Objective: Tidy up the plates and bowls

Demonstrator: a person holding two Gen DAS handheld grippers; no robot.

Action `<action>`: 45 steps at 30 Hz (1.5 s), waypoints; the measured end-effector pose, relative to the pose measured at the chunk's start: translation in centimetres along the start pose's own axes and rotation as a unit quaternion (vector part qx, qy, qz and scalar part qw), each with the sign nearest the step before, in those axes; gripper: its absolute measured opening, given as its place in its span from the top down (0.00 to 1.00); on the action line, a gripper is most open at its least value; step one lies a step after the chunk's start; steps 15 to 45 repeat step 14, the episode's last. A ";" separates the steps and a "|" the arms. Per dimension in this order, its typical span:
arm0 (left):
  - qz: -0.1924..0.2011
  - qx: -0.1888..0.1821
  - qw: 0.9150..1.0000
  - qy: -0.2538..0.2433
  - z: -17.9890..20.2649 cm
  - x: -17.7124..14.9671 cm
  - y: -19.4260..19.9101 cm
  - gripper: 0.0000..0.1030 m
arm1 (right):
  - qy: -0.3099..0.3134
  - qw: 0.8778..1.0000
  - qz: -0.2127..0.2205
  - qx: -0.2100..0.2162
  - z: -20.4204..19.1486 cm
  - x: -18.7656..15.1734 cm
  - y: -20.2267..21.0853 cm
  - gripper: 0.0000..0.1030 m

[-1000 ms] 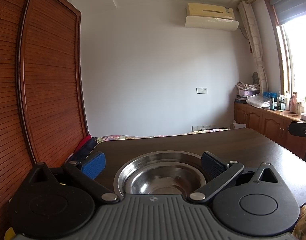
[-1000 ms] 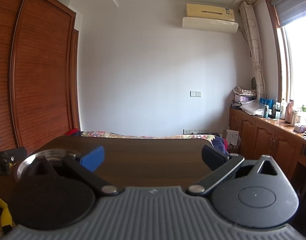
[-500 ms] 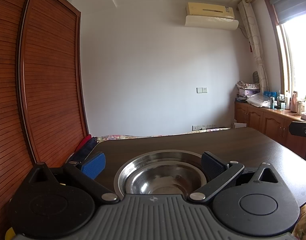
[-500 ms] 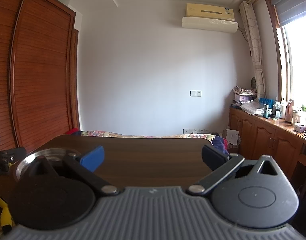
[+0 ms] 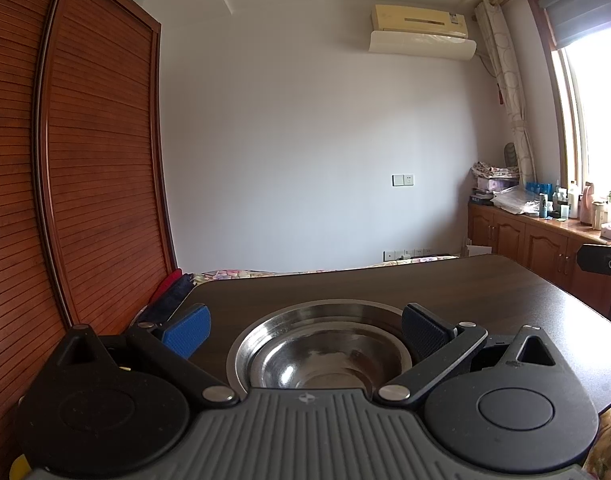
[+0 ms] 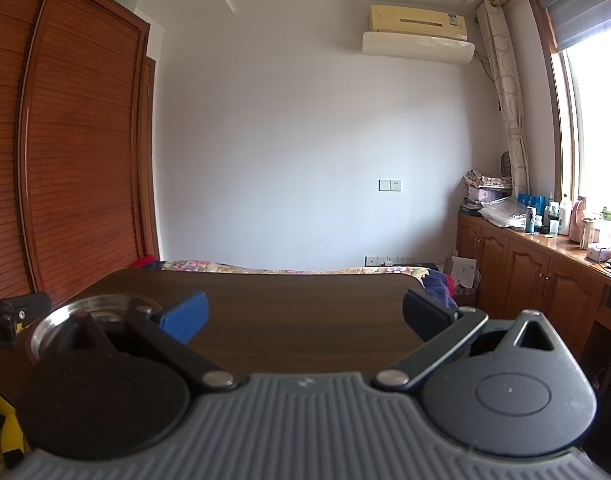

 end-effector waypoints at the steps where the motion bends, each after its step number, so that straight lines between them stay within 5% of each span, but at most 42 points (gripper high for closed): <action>1: 0.000 0.000 1.000 0.000 0.0 0.0 0.0 0.00 | -0.001 1.000 0.000 0.000 0.0 0.0 0.0 0.00; 45: -0.001 0.000 1.000 0.001 0.1 -0.1 0.0 0.00 | 0.000 1.000 -0.001 0.000 0.1 -0.1 0.0 0.00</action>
Point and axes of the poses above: each gripper's, at about its wrist camera, not at the fingertips, and y roughly against the way its jaws point, z to its right, x to its top, the point moved 8 cm from there along -y, roughly the way its jaws point, and after that the axes turned 4 degrees about x, right-handed, at the moved point
